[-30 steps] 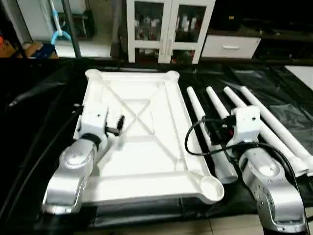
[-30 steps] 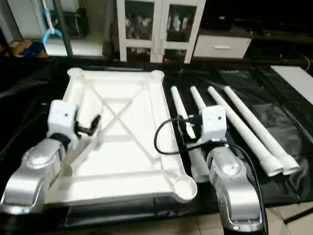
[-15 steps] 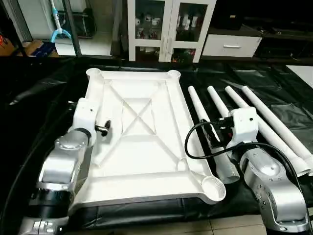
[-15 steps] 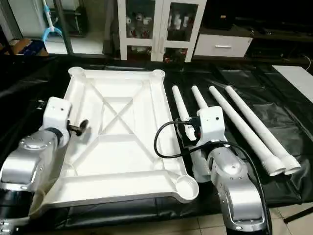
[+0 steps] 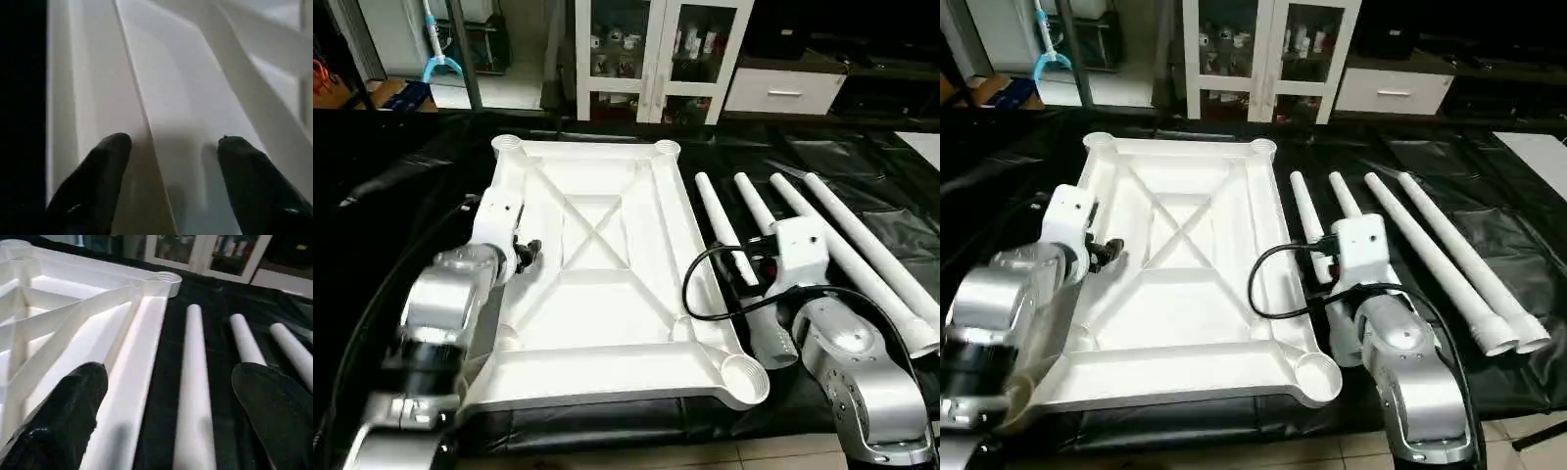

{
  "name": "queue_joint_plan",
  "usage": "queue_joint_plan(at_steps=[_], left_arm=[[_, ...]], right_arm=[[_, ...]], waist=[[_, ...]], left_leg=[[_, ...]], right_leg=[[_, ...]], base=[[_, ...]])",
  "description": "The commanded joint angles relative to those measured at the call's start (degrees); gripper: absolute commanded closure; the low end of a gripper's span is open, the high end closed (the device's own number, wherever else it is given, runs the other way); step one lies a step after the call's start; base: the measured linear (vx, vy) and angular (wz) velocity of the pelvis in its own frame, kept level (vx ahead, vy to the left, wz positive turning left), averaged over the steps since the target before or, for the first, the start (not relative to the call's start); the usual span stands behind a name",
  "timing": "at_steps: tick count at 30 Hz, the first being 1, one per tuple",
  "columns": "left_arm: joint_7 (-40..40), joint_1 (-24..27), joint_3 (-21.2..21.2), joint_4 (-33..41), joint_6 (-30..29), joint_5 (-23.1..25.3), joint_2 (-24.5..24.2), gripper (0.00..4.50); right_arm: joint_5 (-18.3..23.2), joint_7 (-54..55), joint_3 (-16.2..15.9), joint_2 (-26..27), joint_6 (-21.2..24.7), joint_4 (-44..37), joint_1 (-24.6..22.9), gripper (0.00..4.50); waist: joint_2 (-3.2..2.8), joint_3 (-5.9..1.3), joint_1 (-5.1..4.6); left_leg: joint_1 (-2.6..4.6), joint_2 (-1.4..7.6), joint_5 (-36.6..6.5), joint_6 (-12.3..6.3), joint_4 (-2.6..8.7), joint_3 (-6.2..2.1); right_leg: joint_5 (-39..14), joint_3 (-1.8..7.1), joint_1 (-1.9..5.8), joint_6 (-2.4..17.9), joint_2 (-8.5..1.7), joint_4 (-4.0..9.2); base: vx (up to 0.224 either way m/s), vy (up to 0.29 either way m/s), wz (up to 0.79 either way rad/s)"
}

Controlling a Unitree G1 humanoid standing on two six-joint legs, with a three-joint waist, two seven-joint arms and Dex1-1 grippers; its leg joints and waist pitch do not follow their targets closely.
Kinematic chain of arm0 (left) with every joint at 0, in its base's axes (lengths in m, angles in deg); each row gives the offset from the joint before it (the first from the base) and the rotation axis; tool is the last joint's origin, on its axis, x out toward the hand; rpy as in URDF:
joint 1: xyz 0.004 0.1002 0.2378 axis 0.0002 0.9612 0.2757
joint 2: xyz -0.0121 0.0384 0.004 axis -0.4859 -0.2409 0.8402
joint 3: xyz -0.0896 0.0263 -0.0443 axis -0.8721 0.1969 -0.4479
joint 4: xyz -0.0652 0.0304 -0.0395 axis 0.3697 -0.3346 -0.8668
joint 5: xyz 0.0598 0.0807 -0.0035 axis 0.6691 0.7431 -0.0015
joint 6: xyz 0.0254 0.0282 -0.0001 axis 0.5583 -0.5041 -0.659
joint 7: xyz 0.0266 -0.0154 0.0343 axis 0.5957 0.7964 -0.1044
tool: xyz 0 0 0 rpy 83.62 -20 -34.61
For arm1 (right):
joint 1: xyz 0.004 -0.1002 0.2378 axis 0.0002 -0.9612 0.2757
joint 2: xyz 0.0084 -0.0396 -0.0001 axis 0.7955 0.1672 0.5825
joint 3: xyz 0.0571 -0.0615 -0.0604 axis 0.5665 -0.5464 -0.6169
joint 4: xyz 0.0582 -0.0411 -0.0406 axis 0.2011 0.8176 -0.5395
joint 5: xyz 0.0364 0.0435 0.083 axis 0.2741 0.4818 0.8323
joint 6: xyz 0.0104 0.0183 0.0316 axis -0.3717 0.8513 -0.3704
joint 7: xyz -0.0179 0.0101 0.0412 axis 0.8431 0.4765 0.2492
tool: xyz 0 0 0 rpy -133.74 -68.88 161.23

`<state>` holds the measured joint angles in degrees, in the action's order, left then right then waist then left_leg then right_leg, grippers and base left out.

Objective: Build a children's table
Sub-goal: Move to table

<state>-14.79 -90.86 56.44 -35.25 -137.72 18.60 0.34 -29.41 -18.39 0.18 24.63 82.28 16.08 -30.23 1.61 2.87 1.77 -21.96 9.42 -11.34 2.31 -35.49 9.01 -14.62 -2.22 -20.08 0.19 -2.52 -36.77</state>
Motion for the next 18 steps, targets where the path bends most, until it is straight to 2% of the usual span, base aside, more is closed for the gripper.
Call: queue_joint_plan(at_steps=[1, 2, 3, 4, 6, 7, 9, 10, 11, 16, 18], left_arm=[[0.68, -1.23, 1.34, -1.05, -2.05, 0.51, -0.42, 1.71], [0.81, -1.5, 1.45, -1.46, -2.59, 0.59, -0.45, 1.81], [1.06, -1.88, 2.11, -2.39, -3.11, 1.03, -0.73, 1.89], [1.09, -2.09, 2.52, -3.01, -3.19, 1.4, -0.95, 1.95], [0.94, -2.24, 2.46, -3.27, -3.17, 1.43, -0.92, 2.04], [0.57, -2.98, 2.52, -4.67, -2.9, 1.62, -0.95, 2.27], [0.42, -3.38, 2.62, -5.43, -2.65, 1.75, -0.97, 2.39], [0.27, -4.18, 3.45, -7.08, -2.05, 2.44, -1.47, 2.42], [0.23, -4.49, 3.65, -7.67, -2.0, 2.61, -1.57, 2.42], [0.77, -6.14, 3.44, -9.91, -1.56, 2.04, -1.29, 3.05], [0.83, -7.08, 3.45, -11.47, -0.77, 2.01, -1.23, 3.17]], right_arm=[[2.31, -3.4, -1.64, -2.13, 2.71, -3.0, -0.51, 0.0], [3.77, -5.67, -2.64, -3.37, 4.14, -4.42, -1.28, 0.0], [5.57, -9.24, -4.64, -5.86, 5.93, -6.68, -2.48, 0.0], [6.24, -10.97, -5.84, -7.26, 6.72, -7.79, -3.0, 0.0], [6.49, -11.6, -6.24, -7.8, 6.93, -8.27, -3.26, 0.0], [7.95, -14.43, -7.89, -10.12, 8.04, -10.63, -4.53, 0.0], [8.7, -15.28, -8.23, -10.78, 8.64, -11.66, -5.07, 0.0], [9.5, -16.13, -8.46, -11.08, 9.5, -12.92, -5.45, 0.0], [9.65, -16.22, -8.47, -11.02, 9.71, -13.12, -5.45, 0.0], [9.46, -15.91, -9.13, -11.53, 10.02, -13.24, -4.81, 0.0], [9.69, -15.84, -9.13, -11.65, 10.42, -13.4, -4.51, 0.0]], waist=[[-1.19, -2.94, 0.01], [-1.46, -3.0, 0.12], [-1.25, -2.91, 0.12], [-1.3, -2.93, 0.36], [-1.29, -2.92, 0.37], [-1.35, -2.87, 0.37], [-1.33, -2.82, 0.53], [-1.58, -2.81, 0.43], [-1.42, -2.87, 0.42], [-1.62, -2.86, 0.43], [-1.75, -2.83, 0.49]], left_leg=[[1.66, 3.87, -7.33, 2.05, 5.22, -1.72], [1.59, 3.83, -6.94, 1.79, 5.13, -1.76], [1.58, 3.89, -7.17, 1.62, 5.21, -1.73], [1.63, 4.03, -7.19, 1.34, 5.2, -1.82], [1.54, 4.1, -7.16, 1.15, 5.26, -1.84], [1.49, 4.01, -7.29, 1.11, 5.29, -1.85], [1.53, 4.21, -7.02, 0.87, 5.29, -1.87], [1.51, 4.08, -7.38, 0.84, 5.33, -1.89], [1.55, 4.14, -7.45, 0.86, 5.32, -1.94], [1.5, 4.18, -6.46, 0.86, 5.26, -1.9], [1.6, 4.1, -6.47, 0.86, 5.21, -1.86]], right_leg=[[3.43, 3.1, 1.24, 10.18, -5.55, 4.44], [4.78, 3.11, 1.41, 10.38, -5.6, 4.31], [4.84, 3.13, 1.42, 10.37, -5.65, 4.48], [5.02, 3.11, 1.61, 10.37, -5.74, 4.56], [5.27, 3.16, 1.59, 10.9, -5.94, 4.52], [4.65, 3.09, 1.67, 11.24, -5.84, 4.62], [5.02, 3.19, 1.73, 11.48, -6.01, 4.6], [4.66, 3.14, 1.6, 11.62, -5.83, 4.79], [4.61, 3.17, 1.66, 11.93, -6.0, 4.65], [5.18, 3.15, 1.63, 12.95, -6.11, 4.58], [5.23, 3.15, 1.58, 13.12, -6.04, 4.62]], base=[[0.0, 0.0, 0.0], [0.0, 0.0, 0.0], [0.0, 0.0, 0.0], [0.0, 0.0, 0.0], [0.0, 0.0, 0.0], [0.0, 0.0, 0.0], [0.0, 0.0, 0.0], [0.0, 0.0, 0.0], [0.0, 0.0, 0.0], [0.0, 0.0, 0.0], [0.0, 0.0, 0.0]])
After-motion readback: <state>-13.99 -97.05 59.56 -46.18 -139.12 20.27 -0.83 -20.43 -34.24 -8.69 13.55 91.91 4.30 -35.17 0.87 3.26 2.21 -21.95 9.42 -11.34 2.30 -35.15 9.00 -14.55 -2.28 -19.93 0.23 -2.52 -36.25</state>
